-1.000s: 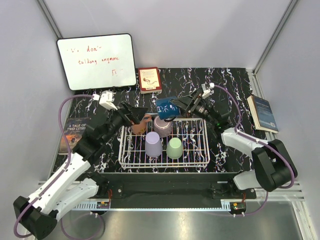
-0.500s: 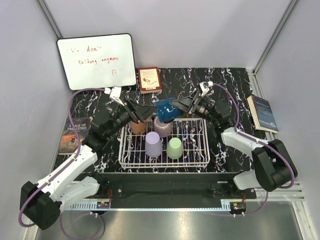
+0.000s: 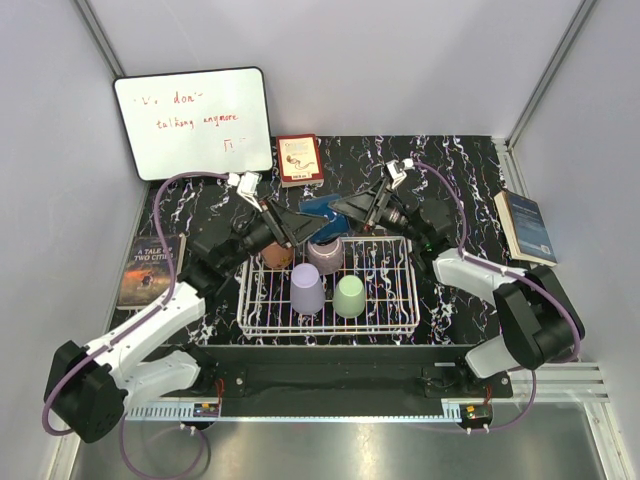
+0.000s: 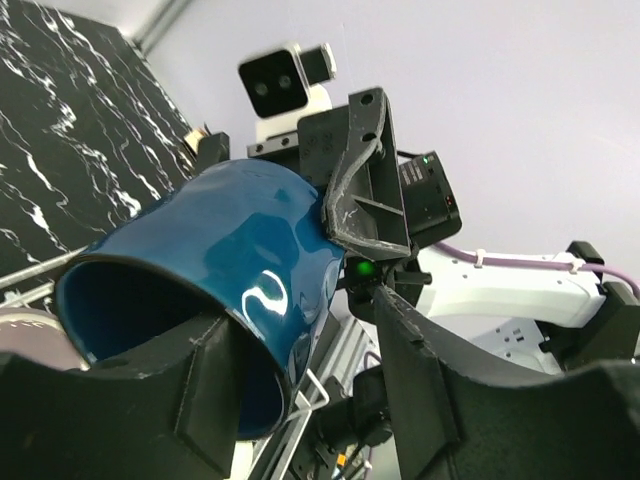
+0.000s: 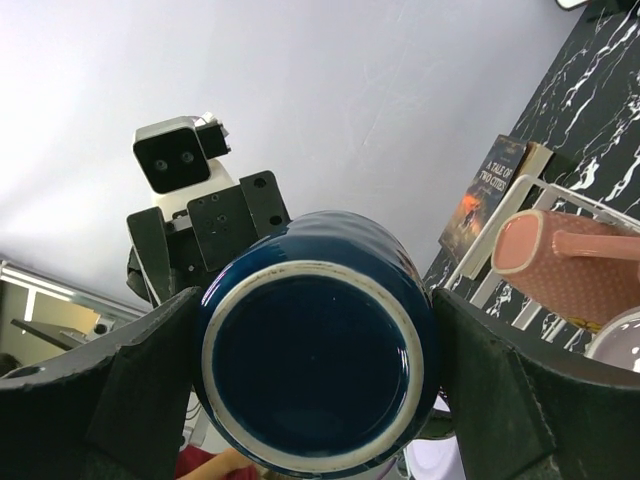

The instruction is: Unload the cups from the dish rack

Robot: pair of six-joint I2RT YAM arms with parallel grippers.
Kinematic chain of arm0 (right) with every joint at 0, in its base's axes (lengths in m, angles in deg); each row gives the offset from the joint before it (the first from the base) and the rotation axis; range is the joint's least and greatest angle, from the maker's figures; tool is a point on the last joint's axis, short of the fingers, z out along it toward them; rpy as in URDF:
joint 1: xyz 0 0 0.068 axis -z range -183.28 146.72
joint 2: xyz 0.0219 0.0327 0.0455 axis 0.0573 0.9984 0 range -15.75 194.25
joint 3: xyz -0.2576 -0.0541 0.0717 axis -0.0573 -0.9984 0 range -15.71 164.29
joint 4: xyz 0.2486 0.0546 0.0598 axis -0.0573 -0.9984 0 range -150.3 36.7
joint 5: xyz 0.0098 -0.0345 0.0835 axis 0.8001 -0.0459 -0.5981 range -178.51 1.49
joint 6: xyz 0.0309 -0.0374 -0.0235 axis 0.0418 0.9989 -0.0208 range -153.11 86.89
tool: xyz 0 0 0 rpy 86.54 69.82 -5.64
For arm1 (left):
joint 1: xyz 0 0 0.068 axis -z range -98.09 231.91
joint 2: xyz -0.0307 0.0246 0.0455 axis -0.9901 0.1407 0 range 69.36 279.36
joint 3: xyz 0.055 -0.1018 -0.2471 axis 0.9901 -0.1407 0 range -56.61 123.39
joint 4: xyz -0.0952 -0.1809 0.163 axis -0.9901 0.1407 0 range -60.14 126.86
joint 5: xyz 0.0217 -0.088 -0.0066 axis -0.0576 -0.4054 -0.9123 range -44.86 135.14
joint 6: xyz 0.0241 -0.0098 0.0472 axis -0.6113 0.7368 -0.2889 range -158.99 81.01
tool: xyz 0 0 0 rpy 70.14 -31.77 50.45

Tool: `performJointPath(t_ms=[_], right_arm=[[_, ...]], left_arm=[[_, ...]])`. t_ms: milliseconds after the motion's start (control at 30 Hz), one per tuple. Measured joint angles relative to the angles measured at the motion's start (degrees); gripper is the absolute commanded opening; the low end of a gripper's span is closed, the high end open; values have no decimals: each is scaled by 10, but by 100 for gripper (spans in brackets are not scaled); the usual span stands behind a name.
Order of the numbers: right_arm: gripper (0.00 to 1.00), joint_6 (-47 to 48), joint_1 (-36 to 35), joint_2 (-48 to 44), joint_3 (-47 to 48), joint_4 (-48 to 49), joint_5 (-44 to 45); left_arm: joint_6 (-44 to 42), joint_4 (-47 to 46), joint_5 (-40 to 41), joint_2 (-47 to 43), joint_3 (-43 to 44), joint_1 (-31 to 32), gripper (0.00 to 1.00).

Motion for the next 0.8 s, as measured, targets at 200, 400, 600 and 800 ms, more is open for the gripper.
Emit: performJointPath(t_ms=[200, 400, 600, 800], right_arm=[[0, -5, -9, 9, 12, 16, -6], [4, -24, -11, 9, 14, 44, -10], [94, -9, -11, 1, 14, 16, -14], [100, 59, -24, -54, 14, -98, -9]], left_arm=[[9, -13, -5, 14, -1, 8, 10], [33, -54, -26, 13, -1, 14, 0], [20, -22, -23, 7, 2, 14, 0], [-37, 110, -6, -23, 42, 31, 0]])
